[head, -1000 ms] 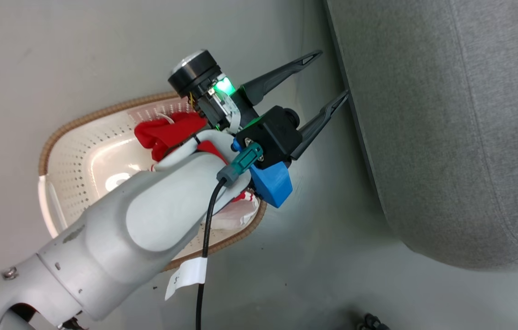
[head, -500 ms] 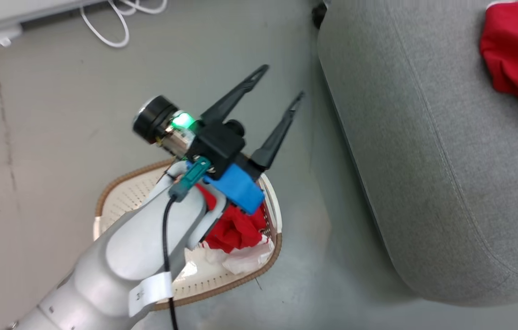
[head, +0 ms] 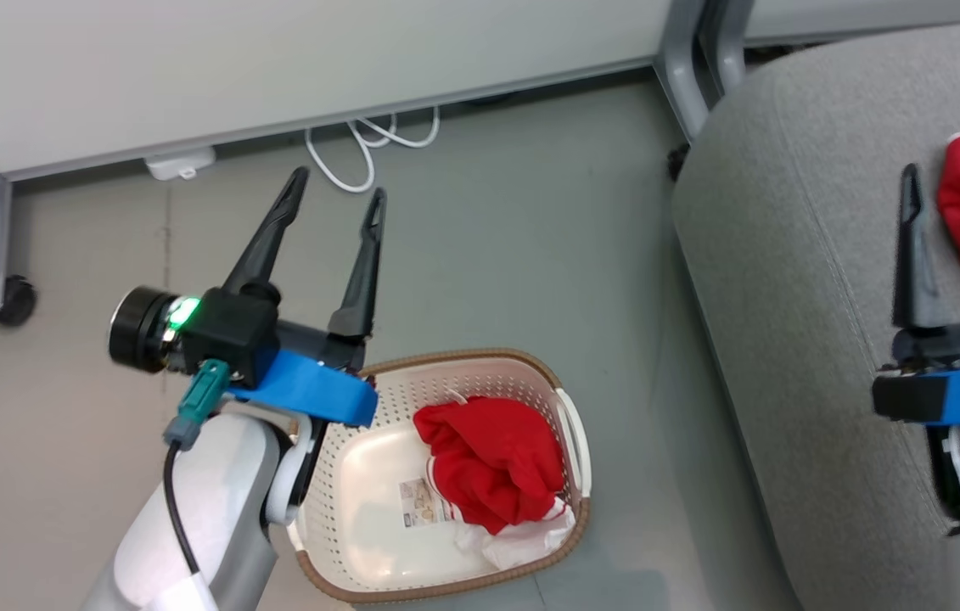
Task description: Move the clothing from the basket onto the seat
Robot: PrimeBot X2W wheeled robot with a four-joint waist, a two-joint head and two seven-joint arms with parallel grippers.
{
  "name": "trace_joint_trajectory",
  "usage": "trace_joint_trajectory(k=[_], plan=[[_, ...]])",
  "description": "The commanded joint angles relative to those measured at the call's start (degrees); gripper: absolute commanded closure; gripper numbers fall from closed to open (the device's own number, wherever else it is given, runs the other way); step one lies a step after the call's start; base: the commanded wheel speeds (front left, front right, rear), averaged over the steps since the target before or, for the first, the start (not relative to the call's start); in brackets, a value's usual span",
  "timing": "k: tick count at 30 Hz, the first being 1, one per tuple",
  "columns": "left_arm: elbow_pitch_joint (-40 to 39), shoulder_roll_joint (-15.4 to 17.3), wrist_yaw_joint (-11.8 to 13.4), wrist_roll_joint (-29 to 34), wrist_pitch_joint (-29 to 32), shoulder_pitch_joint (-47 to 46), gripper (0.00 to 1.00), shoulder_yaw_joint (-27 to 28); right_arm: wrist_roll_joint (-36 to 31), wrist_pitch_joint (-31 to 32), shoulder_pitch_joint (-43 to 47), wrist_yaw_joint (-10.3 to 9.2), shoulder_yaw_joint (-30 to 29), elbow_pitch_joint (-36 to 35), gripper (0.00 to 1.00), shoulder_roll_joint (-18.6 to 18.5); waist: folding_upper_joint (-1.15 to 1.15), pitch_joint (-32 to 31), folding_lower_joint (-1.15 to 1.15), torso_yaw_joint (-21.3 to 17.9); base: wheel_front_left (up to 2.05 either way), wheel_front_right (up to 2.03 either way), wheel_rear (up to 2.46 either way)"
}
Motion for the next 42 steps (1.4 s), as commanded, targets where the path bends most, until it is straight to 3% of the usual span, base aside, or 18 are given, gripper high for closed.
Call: trace_joint_trajectory(k=[1,11,21,42], plan=[[-0.41,-0.53,-0.33,0.71,-0.13,1.94,0.00,2.07,0.32,0.03,1.10,0.01,1.03,0.31,0.00,0.59,0.00,-2.56,0.01,2.40,0.00,0.00,0.00],[-1.40,-4.22,-2.40,4.71,-0.13,10.82,0.00,13.01,1.69,0.03,4.96,0.01,6.25,2.02,0.00,2.85,0.00,-7.48,0.01,5.91,0.00,0.00,0.00],[-2.07,-7.77,-5.41,8.72,-0.14,18.83,0.00,20.27,2.79,0.03,11.12,0.01,6.49,3.36,0.00,4.99,0.00,-10.50,0.01,7.02,0.00,0.00,0.00],[-1.50,-10.25,-8.07,11.09,-0.14,25.81,0.00,25.63,6.64,0.03,19.98,0.01,4.82,5.43,0.00,5.46,0.00,-13.53,0.01,7.81,0.00,0.00,0.00]])
